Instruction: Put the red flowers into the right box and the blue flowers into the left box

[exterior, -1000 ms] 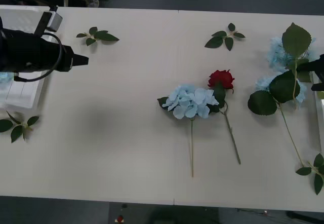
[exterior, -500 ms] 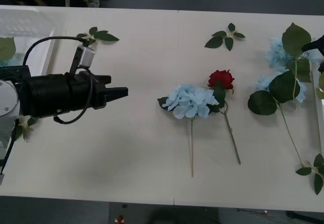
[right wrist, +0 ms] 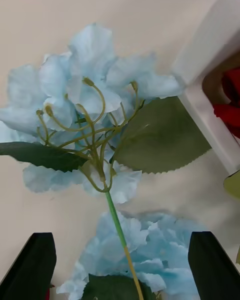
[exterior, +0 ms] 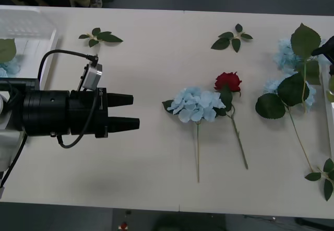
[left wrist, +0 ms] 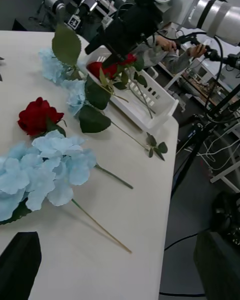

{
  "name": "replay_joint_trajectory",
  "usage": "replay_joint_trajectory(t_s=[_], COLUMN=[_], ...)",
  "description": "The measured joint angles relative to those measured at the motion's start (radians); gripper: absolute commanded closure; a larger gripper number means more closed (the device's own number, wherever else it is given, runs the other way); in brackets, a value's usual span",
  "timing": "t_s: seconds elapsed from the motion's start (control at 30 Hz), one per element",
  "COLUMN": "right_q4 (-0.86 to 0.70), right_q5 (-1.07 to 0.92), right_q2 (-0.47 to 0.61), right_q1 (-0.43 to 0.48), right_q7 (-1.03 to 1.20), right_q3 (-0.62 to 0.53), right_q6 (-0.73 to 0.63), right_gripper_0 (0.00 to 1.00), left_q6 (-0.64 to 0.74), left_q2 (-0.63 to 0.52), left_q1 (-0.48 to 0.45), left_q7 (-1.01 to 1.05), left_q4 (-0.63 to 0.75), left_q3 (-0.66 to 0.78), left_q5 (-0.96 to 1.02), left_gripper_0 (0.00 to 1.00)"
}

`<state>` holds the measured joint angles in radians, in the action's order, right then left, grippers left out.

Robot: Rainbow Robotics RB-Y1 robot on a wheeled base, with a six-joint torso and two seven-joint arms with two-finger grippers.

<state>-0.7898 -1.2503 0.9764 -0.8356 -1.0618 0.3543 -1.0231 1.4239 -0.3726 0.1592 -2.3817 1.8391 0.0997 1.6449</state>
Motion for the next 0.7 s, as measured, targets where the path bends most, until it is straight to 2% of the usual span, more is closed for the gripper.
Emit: replay_joint_trajectory(t_s=[0.17,0.4,0.6,0.7], right_q4=[0.047,0.068,0.069,0.069], right_q5=[0.0,0.082,0.098,0.111], right_q2=[-0.033,-0.105,-0.152,-0.169], right_q1=[0.0,0.0,0.0,0.0], right_q7=[0.0,0.0,0.0,0.0], right_q3=[0.014,0.013,0.013,0.013], right_q6=[0.06,0.081,0.115,0.117], right_gripper_0=[0.32,0.34,0.43,0.58], left_q6=[0.018,0.018,0.018,0.018], left_q2=[0.038,0.062,0.062,0.062], left_q1=[0.0,0.0,0.0,0.0], left_q7=[-0.004,-0.067,-0.067,-0.067], left_q4=[0.0,0.0,0.0,0.0], left_q3=[0.001,0.001,0.001,0.001], left_q5=[0.034,0.068,0.073,0.073], left_gripper_0=[0.11,0.11,0.1,0.11])
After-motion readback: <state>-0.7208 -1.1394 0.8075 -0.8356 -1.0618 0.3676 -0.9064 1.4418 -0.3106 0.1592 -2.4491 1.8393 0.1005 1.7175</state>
